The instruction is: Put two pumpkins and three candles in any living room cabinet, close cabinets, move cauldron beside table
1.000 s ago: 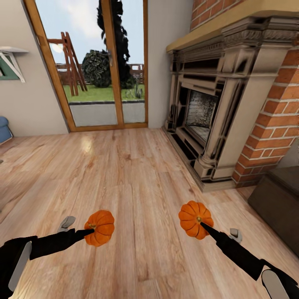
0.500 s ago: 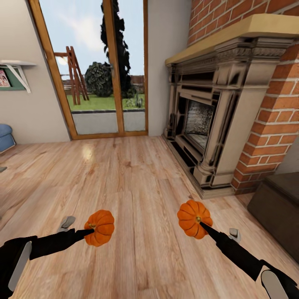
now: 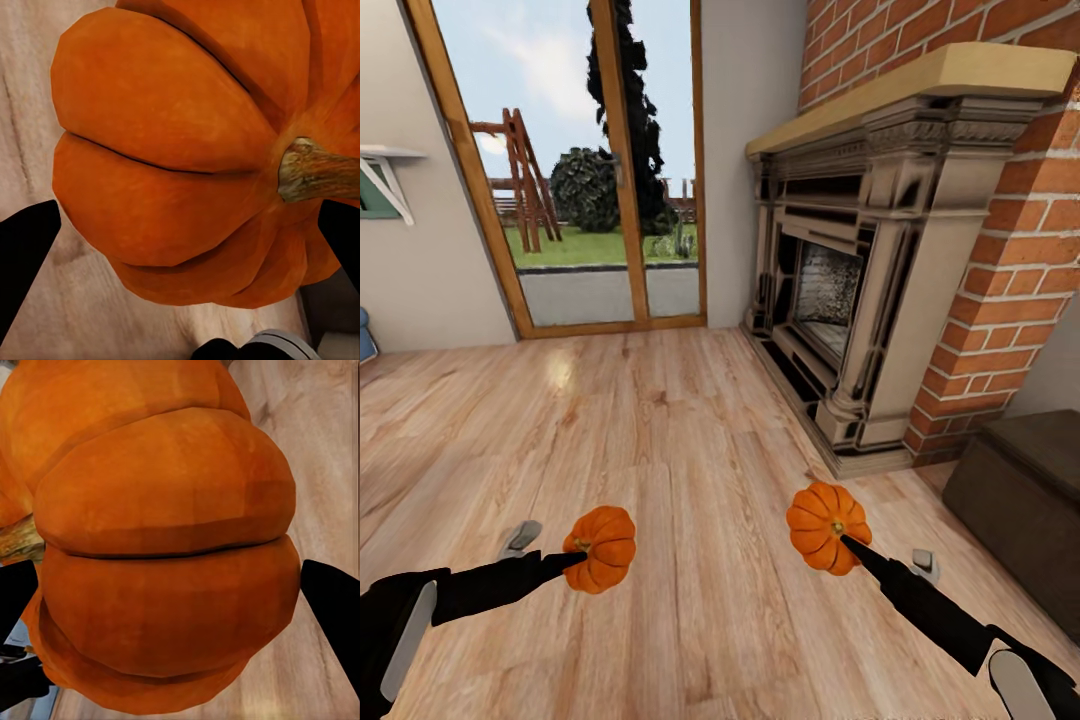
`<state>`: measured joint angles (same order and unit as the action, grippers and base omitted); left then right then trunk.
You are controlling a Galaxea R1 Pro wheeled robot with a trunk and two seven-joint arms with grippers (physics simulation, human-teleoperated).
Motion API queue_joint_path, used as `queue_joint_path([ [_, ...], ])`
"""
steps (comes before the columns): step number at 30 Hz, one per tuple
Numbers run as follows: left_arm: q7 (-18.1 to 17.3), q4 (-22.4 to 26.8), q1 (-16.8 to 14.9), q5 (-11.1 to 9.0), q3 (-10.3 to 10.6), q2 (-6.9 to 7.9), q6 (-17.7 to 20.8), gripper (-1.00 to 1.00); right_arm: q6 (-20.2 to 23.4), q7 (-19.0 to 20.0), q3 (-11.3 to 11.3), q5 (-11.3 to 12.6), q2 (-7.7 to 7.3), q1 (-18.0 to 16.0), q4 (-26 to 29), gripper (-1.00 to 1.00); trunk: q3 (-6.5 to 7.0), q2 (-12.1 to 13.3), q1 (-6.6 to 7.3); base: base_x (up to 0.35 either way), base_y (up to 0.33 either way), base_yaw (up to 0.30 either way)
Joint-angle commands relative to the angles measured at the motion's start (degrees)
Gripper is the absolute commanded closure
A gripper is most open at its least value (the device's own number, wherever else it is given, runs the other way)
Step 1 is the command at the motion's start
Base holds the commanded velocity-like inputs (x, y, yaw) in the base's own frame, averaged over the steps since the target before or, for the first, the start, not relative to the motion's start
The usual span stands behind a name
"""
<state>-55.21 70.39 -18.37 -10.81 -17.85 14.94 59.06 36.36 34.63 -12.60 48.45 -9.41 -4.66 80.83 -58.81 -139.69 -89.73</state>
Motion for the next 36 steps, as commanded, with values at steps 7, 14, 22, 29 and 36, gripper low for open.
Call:
queue_joint_path([
  [7,0.0,0.0,0.0,-0.2,0.0,0.0,0.1,1.0,0.0,0.0,0.0,0.1,0.01,0.0,0.0,1.0,0.69,2.8,1.54,0.0,0.0,-0.149],
  [14,0.0,0.0,0.0,-0.2,0.0,0.0,0.1,1.0,0.0,0.1,0.0,0.1,0.16,0.0,0.0,1.0,1.57,5.6,3.08,0.0,0.0,-0.084],
  [22,0.0,0.0,0.0,-0.2,0.0,0.05,0.1,1.0,-0.1,0.2,-0.2,0.1,0.26,0.0,0.0,1.0,2.99,8.8,4.84,0.0,0.0,-0.022],
  [29,0.0,0.0,0.0,-0.2,0.0,0.08,0.5,1.0,-0.1,0.2,-0.1,0.2,0.27,0.0,0.0,1.0,4.25,11.6,6.38,0.0,0.0,-0.242],
  [36,0.0,0.0,0.0,-0.2,0.0,0.16,0.6,1.0,-0.2,2.4,-0.4,0.1,0.2,0.0,0.0,1.0,5.5,14.5,7.91,0.0,0.0,-0.157],
])
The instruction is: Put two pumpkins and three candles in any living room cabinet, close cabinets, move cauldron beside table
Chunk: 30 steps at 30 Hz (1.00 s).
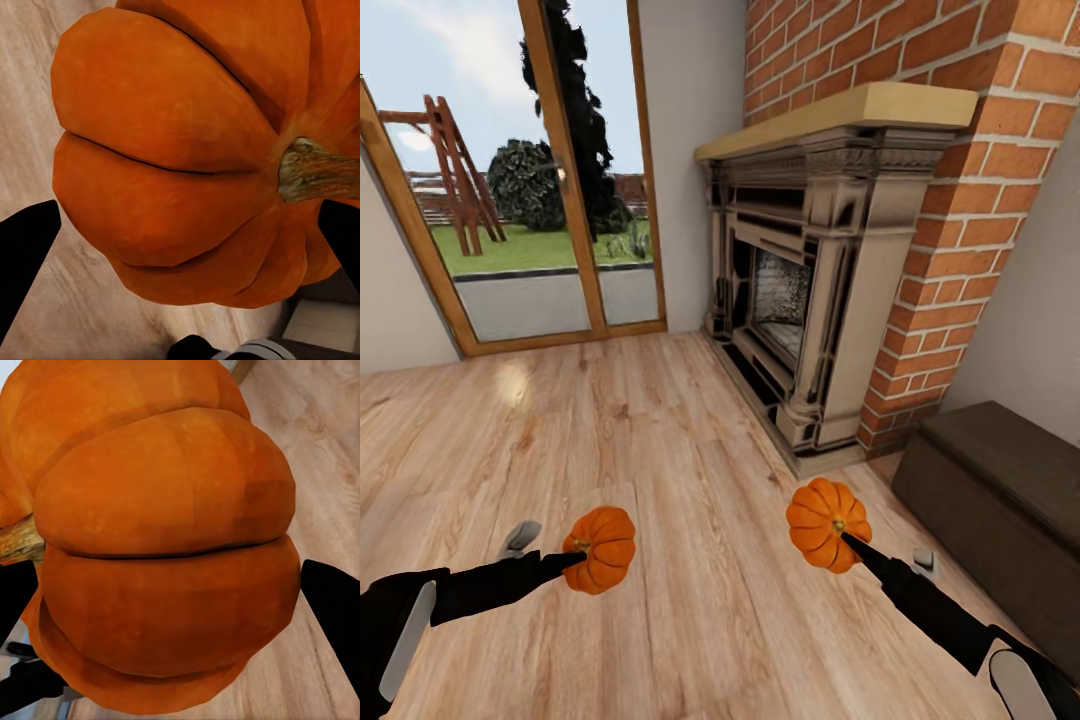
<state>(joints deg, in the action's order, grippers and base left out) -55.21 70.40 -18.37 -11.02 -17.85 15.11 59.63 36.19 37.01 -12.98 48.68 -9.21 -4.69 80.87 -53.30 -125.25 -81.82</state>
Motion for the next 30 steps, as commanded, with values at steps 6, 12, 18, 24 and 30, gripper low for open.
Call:
queue_joint_path([
  [6,0.0,0.0,0.0,0.0,0.0,-0.04,0.0,1.0,-0.1,0.3,0.0,-0.1,-0.02,0.0,0.0,1.0,1.08,2.4,1.32,0.0,0.0,-0.01],
  [12,0.0,0.0,0.0,0.0,0.0,-0.07,0.0,1.0,-0.2,0.3,0.0,-0.2,0.1,0.0,0.0,1.0,2.16,4.8,2.64,0.0,0.0,0.0],
  [18,0.2,0.0,0.0,0.2,0.0,-0.08,0.0,1.0,-0.3,0.3,0.1,-0.2,0.23,0.0,0.0,1.0,3.24,7.2,3.96,0.0,0.0,0.0],
  [24,0.9,0.0,0.0,0.4,0.0,-0.27,-0.3,1.0,-0.6,-0.5,0.5,-0.4,0.37,0.0,0.1,1.0,4.31,9.6,5.28,0.0,0.0,0.0],
  [30,6.1,0.0,0.0,0.3,0.0,-0.43,-0.5,1.0,-0.5,-7.7,0.6,-0.6,0.39,0.0,4.3,1.0,5.39,12.0,6.59,0.0,0.0,0.0],
])
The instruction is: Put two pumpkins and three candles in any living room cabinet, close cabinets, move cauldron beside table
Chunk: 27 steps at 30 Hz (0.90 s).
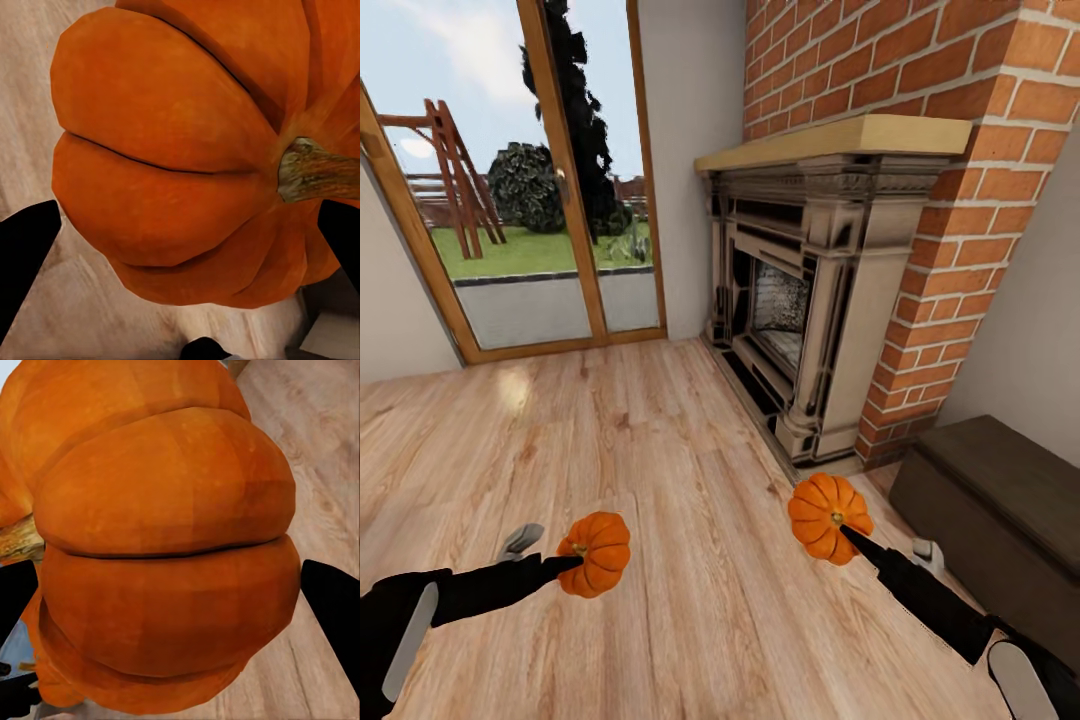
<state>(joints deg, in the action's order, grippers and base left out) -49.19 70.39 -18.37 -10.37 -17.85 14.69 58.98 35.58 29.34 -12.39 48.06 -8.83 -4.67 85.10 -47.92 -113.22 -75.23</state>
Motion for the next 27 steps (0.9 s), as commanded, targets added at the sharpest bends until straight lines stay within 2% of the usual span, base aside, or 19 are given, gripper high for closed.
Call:
queue_joint_path([
  [1,1.3,0.0,0.0,-0.4,0.0,-0.07,0.1,1.0,0.1,-1.9,0.1,-0.2,0.02,0.0,1.0,1.0,0.18,0.4,0.23,0.0,0.0,0.0],
  [3,3.3,0.0,0.0,-0.4,0.1,-0.14,0.0,1.0,0.1,-4.9,0.9,-0.8,0.03,0.0,2.2,1.0,0.54,1.2,0.67,0.0,0.0,0.0],
  [9,7.7,0.0,0.0,-0.4,0.1,-0.25,-0.1,1.0,0.1,-13.8,5.4,-2.1,0.12,0.0,3.1,1.0,1.62,3.6,1.98,0.0,0.0,0.0],
  [11,10.5,0.0,0.0,-0.4,0.1,-0.29,-0.1,1.0,0.0,-16.7,6.9,-2.2,0.12,0.0,3.1,1.0,1.98,4.4,2.42,0.0,0.0,0.0],
  [16,15.5,0.1,0.0,-0.4,0.2,-1.12,-0.3,1.0,0.0,-18.5,9.2,-2.3,0.14,0.0,3.2,1.0,2.88,6.4,3.52,0.0,0.0,0.0],
  [21,20.6,0.1,0.0,-0.4,0.2,-2.34,-0.9,1.0,0.1,-20.8,9.7,-2.3,0.21,0.0,3.2,1.0,3.77,8.4,4.62,0.0,0.0,0.0],
  [27,22.9,0.2,0.0,-0.4,0.2,-2.63,-1.1,1.0,0.1,-21.1,9.7,-2.2,0.15,0.0,3.2,1.0,4.85,10.8,5.94,0.0,0.0,0.0],
])
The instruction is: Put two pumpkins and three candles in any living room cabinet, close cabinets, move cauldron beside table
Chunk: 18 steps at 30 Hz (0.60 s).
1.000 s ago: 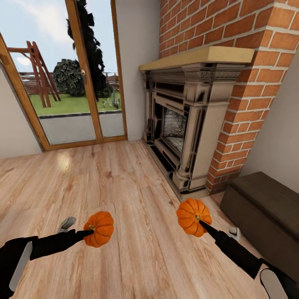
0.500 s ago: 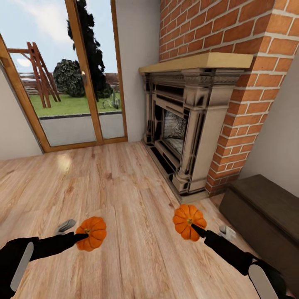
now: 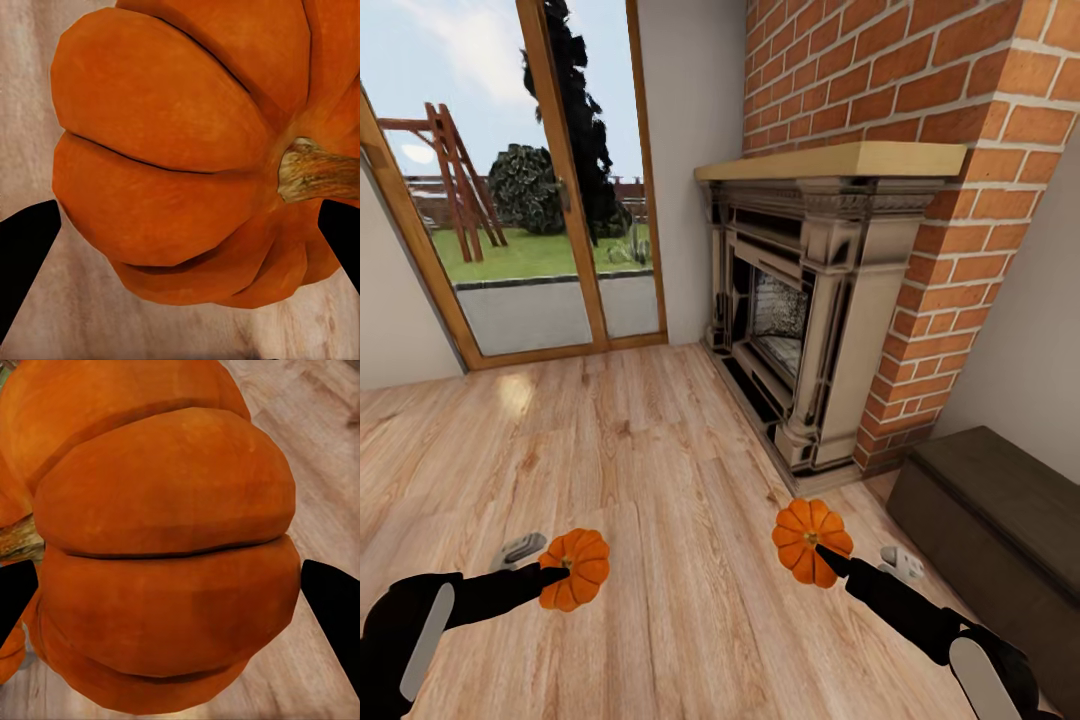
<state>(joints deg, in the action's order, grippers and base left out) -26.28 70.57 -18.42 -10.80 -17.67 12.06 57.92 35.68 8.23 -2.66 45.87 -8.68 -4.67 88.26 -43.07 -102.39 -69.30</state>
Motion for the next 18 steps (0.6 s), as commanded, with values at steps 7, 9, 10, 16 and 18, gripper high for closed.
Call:
queue_joint_path([
  [7,8.1,0.0,-0.2,0.0,0.0,-0.24,-0.1,1.0,0.0,-1.7,0.1,-0.1,0.1,0.0,0.0,1.0,1.26,2.8,1.54,0.0,0.0,0.0],
  [9,10.9,0.0,-0.2,0.0,0.0,-1.16,-0.2,1.0,0.0,-5.8,0.4,-0.1,0.13,-0.1,0.0,1.0,1.62,3.6,1.98,0.0,0.0,0.0],
  [10,12.1,0.0,-0.2,0.0,0.0,-1.73,-0.5,1.0,0.0,-8.9,0.9,-0.1,0.14,-0.1,0.0,1.0,1.8,4.0,2.2,0.0,0.0,0.0],
  [16,17.7,0.0,-0.2,0.0,0.0,-4.8,-3.1,1.0,0.0,-33.7,8.2,-0.2,3.55,-0.4,0.3,1.0,2.88,6.4,3.52,0.0,0.0,0.0],
  [18,18.2,0.0,-0.2,0.0,0.0,-5.01,-3.4,1.0,0.0,-40.2,10.3,-0.2,4.93,-0.5,0.3,1.0,3.24,7.2,3.96,0.0,0.0,0.0],
])
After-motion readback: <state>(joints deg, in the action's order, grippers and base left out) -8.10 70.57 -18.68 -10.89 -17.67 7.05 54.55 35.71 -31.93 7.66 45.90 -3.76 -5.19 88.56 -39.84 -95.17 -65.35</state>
